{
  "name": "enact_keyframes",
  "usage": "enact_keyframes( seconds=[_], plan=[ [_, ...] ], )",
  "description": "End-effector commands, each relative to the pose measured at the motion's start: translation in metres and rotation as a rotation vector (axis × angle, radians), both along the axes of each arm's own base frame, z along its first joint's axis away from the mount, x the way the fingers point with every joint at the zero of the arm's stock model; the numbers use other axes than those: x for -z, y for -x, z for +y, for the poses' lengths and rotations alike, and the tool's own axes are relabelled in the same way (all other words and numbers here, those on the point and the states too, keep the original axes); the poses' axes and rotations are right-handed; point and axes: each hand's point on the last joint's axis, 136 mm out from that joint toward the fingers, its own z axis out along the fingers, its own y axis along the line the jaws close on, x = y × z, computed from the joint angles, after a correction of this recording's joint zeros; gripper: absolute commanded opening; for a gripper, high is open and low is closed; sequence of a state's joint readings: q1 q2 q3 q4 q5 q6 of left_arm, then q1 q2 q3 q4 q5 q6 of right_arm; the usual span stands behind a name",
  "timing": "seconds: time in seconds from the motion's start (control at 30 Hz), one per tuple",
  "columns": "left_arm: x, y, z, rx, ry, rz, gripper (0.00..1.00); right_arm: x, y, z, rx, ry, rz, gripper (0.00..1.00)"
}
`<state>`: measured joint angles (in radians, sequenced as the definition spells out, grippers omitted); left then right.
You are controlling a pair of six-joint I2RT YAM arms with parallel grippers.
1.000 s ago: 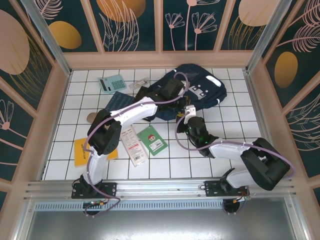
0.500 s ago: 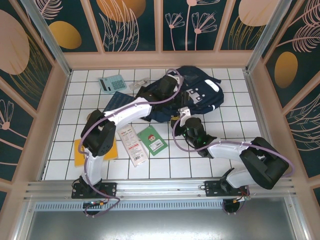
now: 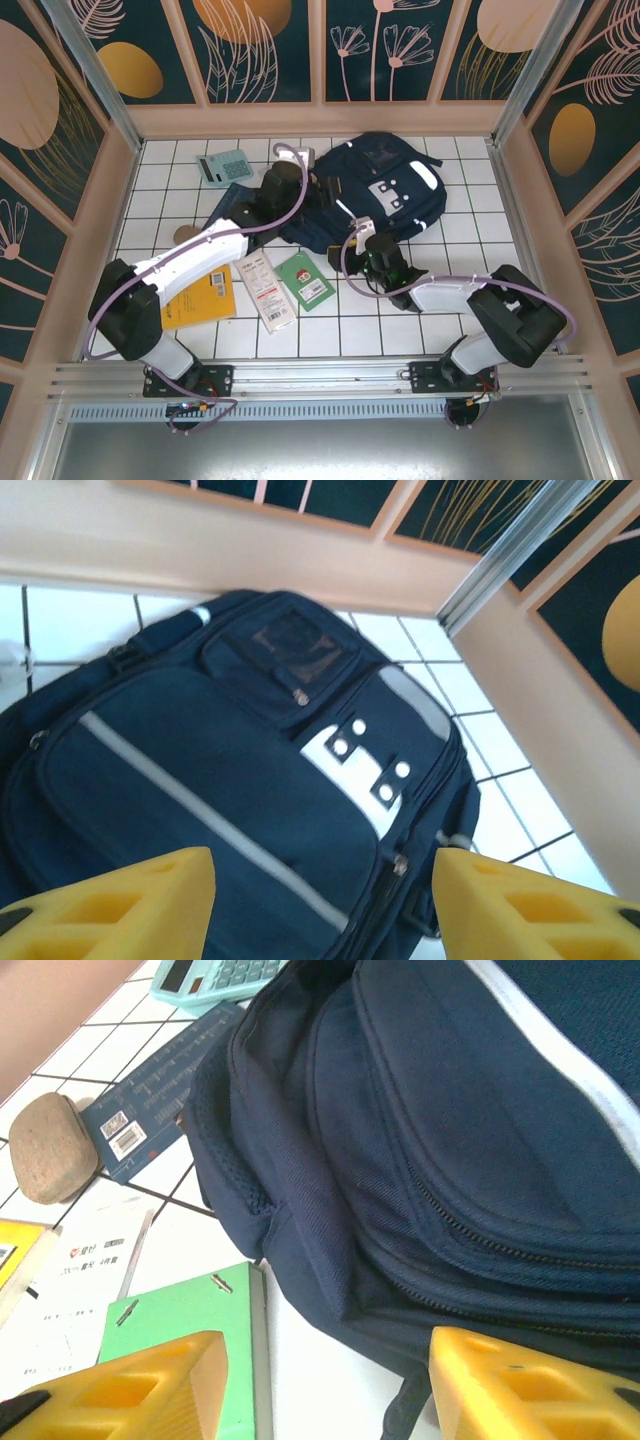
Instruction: Pack books, pencil case, and school supplies into a backpack
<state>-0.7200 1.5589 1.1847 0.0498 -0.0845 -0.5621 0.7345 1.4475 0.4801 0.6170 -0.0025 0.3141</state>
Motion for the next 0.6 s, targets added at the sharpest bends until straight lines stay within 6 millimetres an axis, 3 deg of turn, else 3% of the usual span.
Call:
enact_keyframes(
  seconds=[0.0, 0.03, 0.23, 0.33, 0.37, 0.57],
  plan=[
    [0.019, 0.015, 0.007, 0.001, 0.023, 0.037, 0.55, -0.022, -0.008, -0.013, 0.058, -0.079, 0.000, 0.69],
    [0.026, 0.021, 0.009, 0.003, 0.025, 0.048, 0.54, -0.023, -0.009, -0.020, 0.079, -0.089, 0.005, 0.75],
    [0.068, 0.061, 0.008, -0.002, -0.126, 0.031, 0.47, -0.028, -0.018, -0.067, 0.218, -0.131, 0.028, 0.75],
    [0.093, 0.077, 0.000, 0.030, -0.219, 0.029, 0.40, -0.034, -0.015, -0.074, 0.232, -0.151, 0.024, 0.75],
    [0.101, 0.080, -0.001, 0.036, -0.243, 0.032, 0.38, -0.035, -0.020, -0.087, 0.268, -0.150, 0.018, 0.75],
    [0.142, 0.087, -0.021, 0.087, -0.355, 0.057, 0.35, -0.042, -0.018, -0.101, 0.298, -0.168, 0.004, 0.75]
  ],
)
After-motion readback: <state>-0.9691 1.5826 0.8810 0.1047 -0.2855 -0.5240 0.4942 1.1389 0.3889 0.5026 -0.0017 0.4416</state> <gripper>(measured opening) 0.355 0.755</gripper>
